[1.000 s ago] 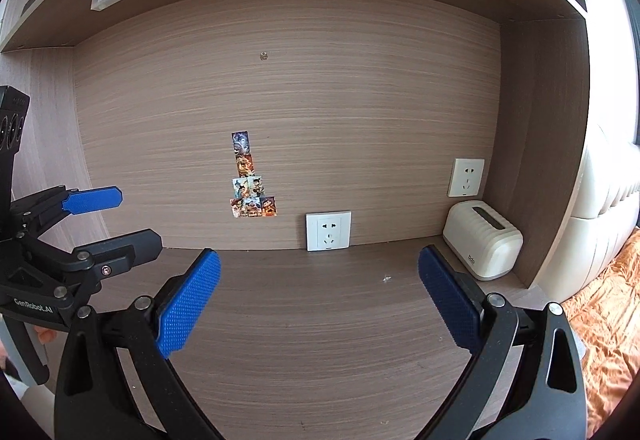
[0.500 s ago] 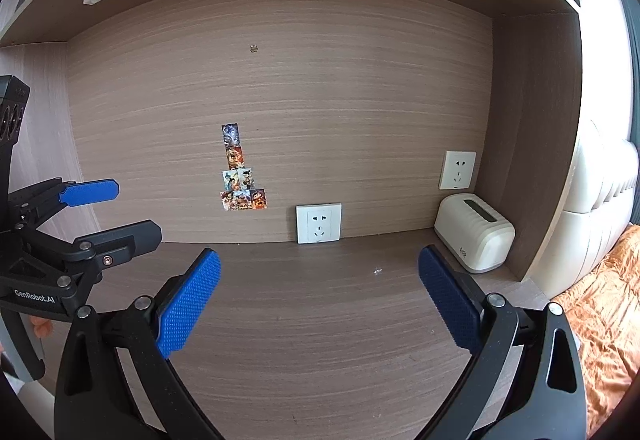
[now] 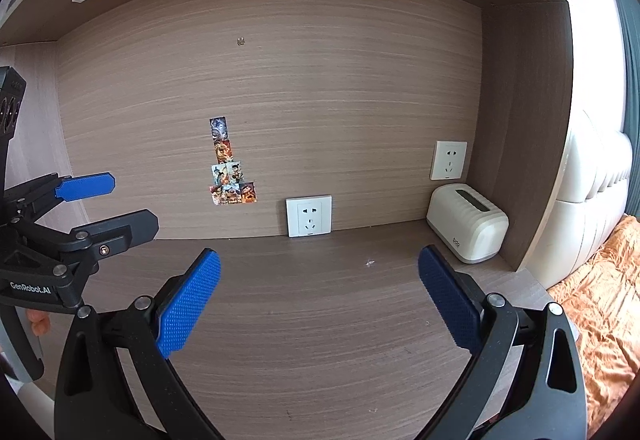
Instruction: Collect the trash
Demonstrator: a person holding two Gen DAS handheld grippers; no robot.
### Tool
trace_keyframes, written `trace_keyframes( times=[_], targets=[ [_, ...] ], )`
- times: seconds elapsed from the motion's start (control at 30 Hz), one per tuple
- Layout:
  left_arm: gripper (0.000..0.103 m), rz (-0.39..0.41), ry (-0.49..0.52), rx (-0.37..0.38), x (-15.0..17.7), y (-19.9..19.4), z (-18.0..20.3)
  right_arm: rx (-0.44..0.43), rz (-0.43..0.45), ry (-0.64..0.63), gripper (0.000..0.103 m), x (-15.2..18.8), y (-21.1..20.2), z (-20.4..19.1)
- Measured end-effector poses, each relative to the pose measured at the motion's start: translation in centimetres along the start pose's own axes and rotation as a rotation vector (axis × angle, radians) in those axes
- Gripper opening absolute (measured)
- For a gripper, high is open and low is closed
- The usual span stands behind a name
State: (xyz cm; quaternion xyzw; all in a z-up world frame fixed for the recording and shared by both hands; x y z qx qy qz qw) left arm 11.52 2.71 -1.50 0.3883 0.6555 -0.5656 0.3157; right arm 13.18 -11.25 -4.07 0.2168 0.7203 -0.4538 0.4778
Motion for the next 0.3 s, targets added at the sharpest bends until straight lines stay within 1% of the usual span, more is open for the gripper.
trace_keyframes(
  times=[0.07,0.17,0.23,0.3],
  targets=[
    [0.098,-0.003,-0.002,0.009,0.0,0.3,0.0,0.003,0.000,0.002,0.098,0.1,0.0,0.1],
    [0.098,0.005,0.005,-0.002,0.0,0.6,0.1,0.011,-0.005,0.006,0.098,0.2,0.2,0.4],
    [0.098,-0.008,0.023,0.009,0.1,1.1,0.3,0.015,-0.010,0.010,0.098,0.3,0.4,0.5],
    [0.098,-0.021,0.026,-0.004,0.3,1.4,0.3,0.018,-0.019,0.017,0.098,0.5,0.7,0.6]
  ],
)
Point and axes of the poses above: each gripper's, at about its wrist camera, not at the fingertips, and y roughly the way its jaws point, z to its right, x to its underside, the point moved 5 cm from there along y, roughly the way its jaws point, and after that the axes turned 9 degrees about y, right-handed, at the moved point
